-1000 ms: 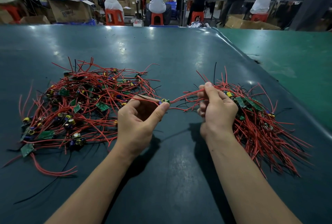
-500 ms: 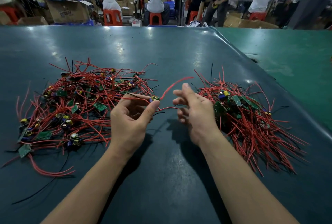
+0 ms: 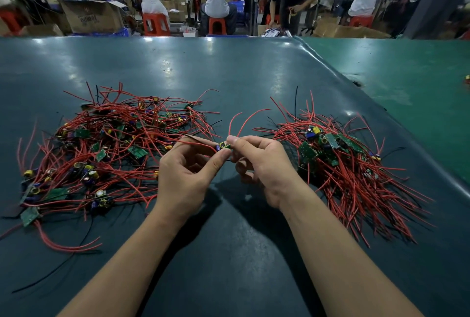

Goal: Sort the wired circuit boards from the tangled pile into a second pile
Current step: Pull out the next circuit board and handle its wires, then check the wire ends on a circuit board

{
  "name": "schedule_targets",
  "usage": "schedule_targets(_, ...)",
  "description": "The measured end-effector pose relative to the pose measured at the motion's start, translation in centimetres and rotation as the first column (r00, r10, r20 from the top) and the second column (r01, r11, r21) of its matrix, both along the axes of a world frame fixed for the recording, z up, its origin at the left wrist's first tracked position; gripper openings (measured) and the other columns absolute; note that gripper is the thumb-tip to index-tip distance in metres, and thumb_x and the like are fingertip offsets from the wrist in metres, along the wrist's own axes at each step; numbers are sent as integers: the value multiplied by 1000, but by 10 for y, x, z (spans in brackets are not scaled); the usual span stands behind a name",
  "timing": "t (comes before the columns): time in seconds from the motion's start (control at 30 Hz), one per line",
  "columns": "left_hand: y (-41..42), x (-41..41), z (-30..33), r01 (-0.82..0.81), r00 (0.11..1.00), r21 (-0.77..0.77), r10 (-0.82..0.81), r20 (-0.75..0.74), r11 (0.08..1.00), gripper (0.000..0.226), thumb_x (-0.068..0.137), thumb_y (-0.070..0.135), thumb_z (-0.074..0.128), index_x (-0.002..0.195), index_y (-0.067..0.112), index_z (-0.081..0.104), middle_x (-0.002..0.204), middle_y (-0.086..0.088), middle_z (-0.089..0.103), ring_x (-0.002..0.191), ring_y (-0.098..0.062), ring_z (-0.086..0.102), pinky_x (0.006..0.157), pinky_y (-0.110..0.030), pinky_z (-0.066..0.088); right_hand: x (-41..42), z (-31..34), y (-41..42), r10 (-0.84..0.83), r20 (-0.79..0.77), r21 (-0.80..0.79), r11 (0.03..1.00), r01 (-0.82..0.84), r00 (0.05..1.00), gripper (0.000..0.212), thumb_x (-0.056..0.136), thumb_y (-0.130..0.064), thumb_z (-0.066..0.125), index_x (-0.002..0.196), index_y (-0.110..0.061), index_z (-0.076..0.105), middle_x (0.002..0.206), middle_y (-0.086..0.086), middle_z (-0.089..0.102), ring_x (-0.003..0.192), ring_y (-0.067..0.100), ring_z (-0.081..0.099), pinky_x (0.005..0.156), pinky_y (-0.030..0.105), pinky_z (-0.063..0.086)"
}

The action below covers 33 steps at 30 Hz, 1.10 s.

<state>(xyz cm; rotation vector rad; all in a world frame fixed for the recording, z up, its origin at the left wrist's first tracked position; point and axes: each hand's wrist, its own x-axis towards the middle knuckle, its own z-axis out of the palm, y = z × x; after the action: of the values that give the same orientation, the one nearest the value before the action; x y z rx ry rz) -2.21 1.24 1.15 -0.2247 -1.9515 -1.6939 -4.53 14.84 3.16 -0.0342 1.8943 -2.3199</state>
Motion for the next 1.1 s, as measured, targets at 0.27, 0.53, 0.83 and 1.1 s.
schedule_targets(0.27, 1, 0, -2, 39, 999, -71, -37, 26, 997, 25, 71, 31, 80, 81, 12, 68, 72, -1, 69, 59, -32, 61, 55, -47, 53, -2, -1, 4, -11, 33, 14, 1000, 10, 999, 21, 87, -21, 72, 69, -16, 64, 58, -4, 61, 41, 7, 42, 37, 15, 30)
schedule_targets(0.53, -2, -2, -6, 65, 996, -193, -51, 77, 979, 27, 72, 41, 77, 81, 17, 69, 75, 4, 70, 60, -21, 62, 56, -38, 54, -3, -5, 3, -84, 0, 165, 983, 83, 996, 29, 91, -25, 67, 63, -15, 69, 59, 0, 59, 41, 7, 41, 38, 17, 30)
schedule_targets(0.83, -4, -3, -8, 79, 996, -260, -64, 65, 962, 16, 77, 31, 82, 80, 24, 68, 76, 11, 68, 56, -4, 57, 54, -21, 48, -1, 3, 10, -162, -110, 183, 966, 181, 981, 28, 93, -24, 64, 68, -13, 70, 52, -8, 55, 42, 8, 43, 40, 16, 32)
schedule_targets(1.1, -3, -1, -7, 76, 997, -271, -67, 41, 960, 17, 76, 35, 80, 79, 26, 67, 76, 11, 68, 56, -5, 59, 54, -17, 47, -2, 0, 8, -161, -108, 188, 966, 179, 981, 29, 93, -25, 64, 66, -15, 70, 52, -8, 55, 42, 7, 44, 40, 17, 32)
